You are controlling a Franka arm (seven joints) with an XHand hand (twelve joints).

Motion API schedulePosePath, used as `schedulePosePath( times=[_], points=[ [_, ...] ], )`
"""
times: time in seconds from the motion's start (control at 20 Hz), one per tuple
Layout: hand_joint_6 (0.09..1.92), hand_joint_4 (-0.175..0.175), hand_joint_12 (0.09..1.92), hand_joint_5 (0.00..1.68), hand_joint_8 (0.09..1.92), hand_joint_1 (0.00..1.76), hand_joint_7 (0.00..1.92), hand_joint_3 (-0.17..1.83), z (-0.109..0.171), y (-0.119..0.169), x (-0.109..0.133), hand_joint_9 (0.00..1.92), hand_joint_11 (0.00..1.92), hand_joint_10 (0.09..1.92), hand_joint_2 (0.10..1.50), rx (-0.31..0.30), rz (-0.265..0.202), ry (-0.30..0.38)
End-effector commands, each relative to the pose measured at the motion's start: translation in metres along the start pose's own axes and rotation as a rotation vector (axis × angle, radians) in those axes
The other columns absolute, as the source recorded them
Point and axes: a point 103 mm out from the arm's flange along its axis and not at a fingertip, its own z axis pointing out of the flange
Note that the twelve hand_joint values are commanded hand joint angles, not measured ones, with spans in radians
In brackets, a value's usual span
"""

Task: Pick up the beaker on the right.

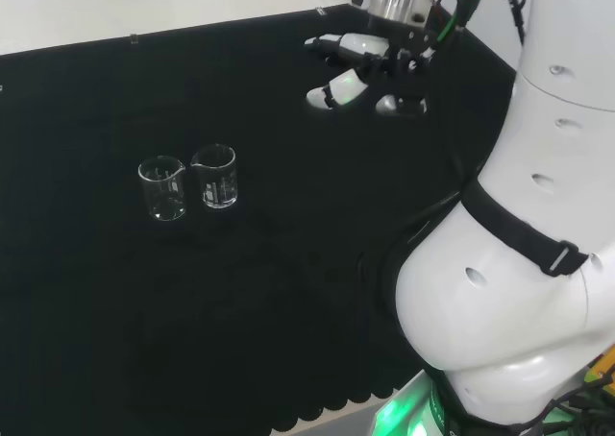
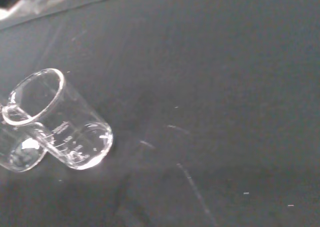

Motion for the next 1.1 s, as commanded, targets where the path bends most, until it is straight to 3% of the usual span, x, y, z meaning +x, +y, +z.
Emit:
schedulePosePath(
  times=[0.05, 0.1, 0.15, 0.2, 0.25, 0.35, 0.8, 1.1],
  points=[
    [0.09, -0.016, 1.03, 0.12, 0.52, 0.72, 0.09, 1.00, 0.011, 0.011, -0.004, 0.17, 0.00, 0.63, 0.40, -0.003, -0.062, 0.054],
    [0.09, -0.017, 1.03, 0.11, 0.52, 0.72, 0.08, 1.00, 0.010, 0.010, -0.009, 0.17, 0.00, 0.63, 0.39, -0.001, -0.072, 0.054],
    [0.09, -0.017, 1.03, 0.11, 0.52, 0.73, 0.08, 1.00, 0.023, 0.018, 0.016, 0.17, 0.00, 0.63, 0.39, 0.040, -0.047, 0.055],
    [0.09, -0.016, 1.02, 0.11, 0.52, 0.73, 0.08, 1.01, 0.035, 0.026, 0.029, 0.17, 0.00, 0.63, 0.38, 0.163, -0.100, -0.216],
    [0.09, -0.016, 1.02, 0.11, 0.52, 0.73, 0.08, 1.01, 0.036, 0.025, 0.025, 0.17, 0.00, 0.63, 0.38, 0.064, -0.121, -0.006],
    [0.09, -0.015, 1.02, 0.10, 0.52, 0.73, 0.08, 1.01, 0.045, 0.030, 0.027, 0.17, 0.00, 0.63, 0.37, 0.022, -0.137, 0.067],
    [0.09, -0.019, 1.04, 0.17, 0.53, 0.81, 0.13, 1.03, 0.073, 0.042, 0.029, 0.21, 0.00, 0.63, 0.35, -0.002, -0.198, 0.222],
    [0.09, -0.026, 1.08, 0.20, 0.55, 0.85, 0.17, 1.06, 0.084, 0.044, 0.032, 0.25, 0.00, 0.62, 0.34, 0.000, -0.226, 0.275]
  ],
)
